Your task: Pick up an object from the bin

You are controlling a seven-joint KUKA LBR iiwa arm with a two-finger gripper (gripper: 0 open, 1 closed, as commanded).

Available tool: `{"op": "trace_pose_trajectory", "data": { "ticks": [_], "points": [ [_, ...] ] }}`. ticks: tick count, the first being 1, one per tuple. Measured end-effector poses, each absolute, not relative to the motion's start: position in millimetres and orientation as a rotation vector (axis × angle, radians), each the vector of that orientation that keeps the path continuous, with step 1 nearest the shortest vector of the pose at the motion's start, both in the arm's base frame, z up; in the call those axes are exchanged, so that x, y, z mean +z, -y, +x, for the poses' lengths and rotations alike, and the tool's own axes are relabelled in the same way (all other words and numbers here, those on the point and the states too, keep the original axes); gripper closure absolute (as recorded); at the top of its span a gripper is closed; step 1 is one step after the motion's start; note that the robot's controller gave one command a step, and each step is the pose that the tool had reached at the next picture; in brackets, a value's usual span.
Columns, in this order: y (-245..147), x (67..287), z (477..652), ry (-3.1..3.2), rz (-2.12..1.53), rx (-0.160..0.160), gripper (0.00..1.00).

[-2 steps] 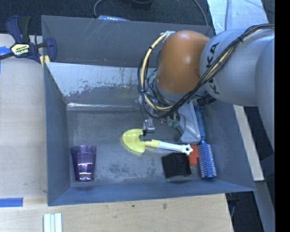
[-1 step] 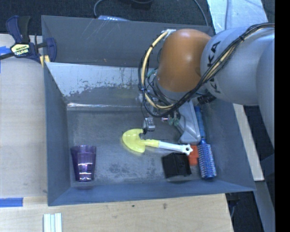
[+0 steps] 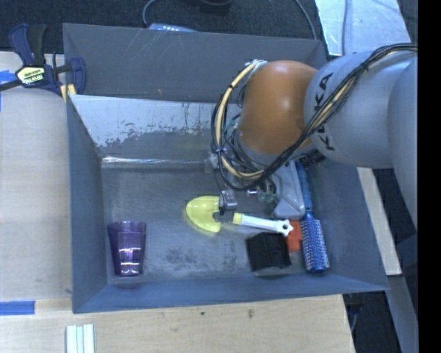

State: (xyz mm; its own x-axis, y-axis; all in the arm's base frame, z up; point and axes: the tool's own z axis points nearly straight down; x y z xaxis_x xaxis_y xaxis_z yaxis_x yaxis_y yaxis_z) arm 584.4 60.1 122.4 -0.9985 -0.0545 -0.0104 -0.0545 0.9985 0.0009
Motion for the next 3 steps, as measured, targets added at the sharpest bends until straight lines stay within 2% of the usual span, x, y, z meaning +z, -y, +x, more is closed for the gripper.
{"op": "trace_pose_trajectory", "data": {
  "ticks": [1,2,3],
  "points": [
    [-43.0,84.9,572.6,-3.109,-0.438,0.000,0.00],
    [-50.0,69.7,575.3,-3.052,-0.709,0.002,1.00],
    [-50.0,69.7,575.3,-3.052,-0.708,0.002,1.00]
  ]
}}
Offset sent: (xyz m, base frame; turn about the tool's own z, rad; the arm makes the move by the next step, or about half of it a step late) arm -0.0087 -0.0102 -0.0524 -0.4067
